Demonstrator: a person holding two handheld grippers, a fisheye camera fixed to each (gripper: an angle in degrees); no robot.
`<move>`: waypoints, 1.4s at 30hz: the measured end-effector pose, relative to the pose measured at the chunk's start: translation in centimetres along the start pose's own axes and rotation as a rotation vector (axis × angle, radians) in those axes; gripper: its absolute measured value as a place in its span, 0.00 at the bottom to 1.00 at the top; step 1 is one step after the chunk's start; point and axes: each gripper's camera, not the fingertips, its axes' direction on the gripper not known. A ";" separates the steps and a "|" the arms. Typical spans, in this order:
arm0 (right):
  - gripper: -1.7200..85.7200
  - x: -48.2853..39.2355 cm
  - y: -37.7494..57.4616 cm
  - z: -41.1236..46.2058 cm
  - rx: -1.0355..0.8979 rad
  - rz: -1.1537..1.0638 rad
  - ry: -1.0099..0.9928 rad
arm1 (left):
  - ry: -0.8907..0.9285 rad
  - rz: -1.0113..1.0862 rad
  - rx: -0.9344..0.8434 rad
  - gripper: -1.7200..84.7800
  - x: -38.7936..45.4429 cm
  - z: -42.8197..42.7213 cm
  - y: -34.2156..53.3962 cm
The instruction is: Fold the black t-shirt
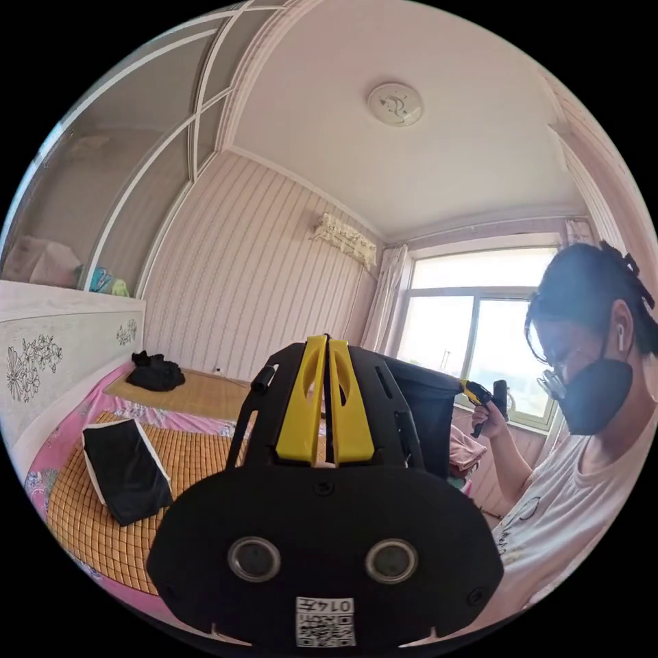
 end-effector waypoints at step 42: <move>0.03 17.8 33.0 19.8 -0.968 0.480 0.499 | -0.212 -0.348 -1.227 0.01 -18.6 20.5 47.9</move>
